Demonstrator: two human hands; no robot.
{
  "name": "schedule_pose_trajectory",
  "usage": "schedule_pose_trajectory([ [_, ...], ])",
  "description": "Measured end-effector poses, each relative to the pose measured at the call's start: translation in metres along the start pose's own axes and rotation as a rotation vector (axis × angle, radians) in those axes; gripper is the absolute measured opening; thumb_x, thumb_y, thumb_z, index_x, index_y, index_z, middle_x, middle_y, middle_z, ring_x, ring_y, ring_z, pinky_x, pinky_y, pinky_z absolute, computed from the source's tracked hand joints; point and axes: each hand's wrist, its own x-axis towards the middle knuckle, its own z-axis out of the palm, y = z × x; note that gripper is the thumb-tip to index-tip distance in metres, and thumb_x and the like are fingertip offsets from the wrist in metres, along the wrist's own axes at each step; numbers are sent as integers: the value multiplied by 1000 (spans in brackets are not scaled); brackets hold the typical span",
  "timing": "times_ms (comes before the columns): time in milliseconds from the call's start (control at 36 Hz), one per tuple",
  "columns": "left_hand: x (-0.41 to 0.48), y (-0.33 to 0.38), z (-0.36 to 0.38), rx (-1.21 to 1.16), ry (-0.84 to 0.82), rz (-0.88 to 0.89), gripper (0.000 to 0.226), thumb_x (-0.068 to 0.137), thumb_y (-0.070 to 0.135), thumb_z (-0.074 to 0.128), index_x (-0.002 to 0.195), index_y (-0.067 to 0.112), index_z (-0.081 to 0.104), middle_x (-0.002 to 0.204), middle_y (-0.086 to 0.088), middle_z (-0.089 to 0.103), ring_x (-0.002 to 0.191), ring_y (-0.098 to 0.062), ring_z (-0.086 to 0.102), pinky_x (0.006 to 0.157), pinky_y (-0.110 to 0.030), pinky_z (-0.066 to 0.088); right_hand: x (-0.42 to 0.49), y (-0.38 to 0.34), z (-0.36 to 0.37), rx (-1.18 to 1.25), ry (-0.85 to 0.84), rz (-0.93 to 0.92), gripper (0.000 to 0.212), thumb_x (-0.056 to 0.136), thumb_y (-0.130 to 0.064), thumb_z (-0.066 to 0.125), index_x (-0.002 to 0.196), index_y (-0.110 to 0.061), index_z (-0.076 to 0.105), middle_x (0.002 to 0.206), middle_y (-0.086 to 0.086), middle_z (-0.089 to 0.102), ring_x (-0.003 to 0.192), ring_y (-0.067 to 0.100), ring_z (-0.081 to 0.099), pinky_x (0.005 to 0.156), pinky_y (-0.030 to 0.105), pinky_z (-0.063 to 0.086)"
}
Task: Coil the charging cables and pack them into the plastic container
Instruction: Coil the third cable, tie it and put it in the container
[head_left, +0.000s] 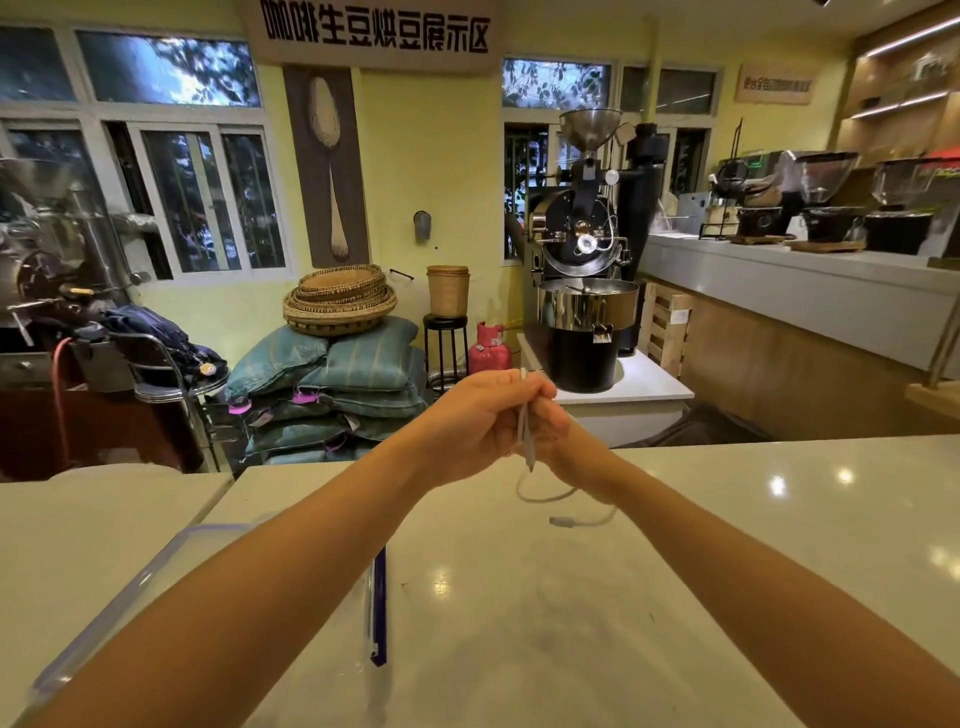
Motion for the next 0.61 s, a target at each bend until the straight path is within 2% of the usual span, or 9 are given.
schedule_pose_trajectory([
  [56, 2, 1, 4, -31, 26, 18, 31, 96, 15, 29, 78, 10, 54, 59, 0, 70, 59, -10, 65, 63, -21, 54, -2, 0, 10, 229, 26, -31, 19, 92, -32, 42, 94, -36, 60, 91, -7, 67, 89, 5, 67, 72, 10, 53],
  [111, 5, 2, 7, -62, 56, 41, 32, 97, 14, 27, 78, 9, 51, 54, 0, 66, 51, -10, 63, 53, -18, 53, 1, 3, 17, 352, 49, -23, 26, 92, -42, 36, 95, -46, 62, 88, 3, 72, 91, 12, 67, 73, 16, 55],
  [139, 6, 2, 8, -79, 67, 54, 32, 97, 13, 26, 77, 8, 50, 50, 0, 63, 47, -10, 60, 48, -18, 52, 2, 5, 20, 415, 63, 0, 26, 94, -37, 37, 95, -41, 62, 82, 8, 71, 84, 20, 68, 75, 23, 55],
  [194, 11, 4, 7, -76, 85, 71, 32, 97, 13, 26, 76, 9, 50, 46, 2, 58, 45, -10, 56, 51, -18, 52, 4, 10, 25, 547, 98, 52, 21, 96, -21, 38, 88, -24, 57, 58, 0, 61, 60, 16, 61, 71, 29, 55],
  [250, 16, 5, 3, -44, 100, 76, 31, 97, 14, 27, 76, 11, 50, 46, 5, 56, 46, -8, 53, 59, -19, 52, 3, 12, 32, 659, 129, 133, 21, 95, -13, 38, 78, -17, 49, 45, -7, 50, 46, 10, 53, 58, 28, 57],
  [306, 21, 5, -1, -4, 125, 79, 31, 97, 15, 28, 76, 12, 50, 47, 5, 57, 47, -7, 53, 62, -21, 48, 0, 11, 40, 730, 135, 202, 22, 95, -12, 40, 74, -17, 45, 42, -7, 46, 39, 7, 47, 46, 24, 52],
  [444, 32, 4, -11, 327, 283, 106, 30, 97, 18, 30, 74, 16, 49, 52, 6, 66, 52, -4, 58, 62, -20, 42, -5, -2, 40, 742, 74, 337, 18, 94, -21, 44, 86, -14, 58, 53, -2, 37, 39, 4, 31, 35, 13, 24],
  [528, 35, 1, -13, 563, 366, 143, 27, 97, 16, 32, 73, 17, 45, 63, 4, 67, 56, -1, 62, 54, -9, 45, -8, -9, 34, 664, -47, 435, 17, 95, -21, 43, 100, -16, 58, 56, -1, 39, 40, 3, 28, 35, 13, 21],
  [611, 35, -3, -20, 717, 430, 152, 29, 97, 12, 32, 70, 17, 41, 70, 0, 62, 65, -7, 61, 58, -7, 49, -10, -15, 25, 443, -128, 457, 17, 95, -19, 42, 102, -18, 57, 59, 0, 39, 42, 4, 28, 37, 13, 21],
])
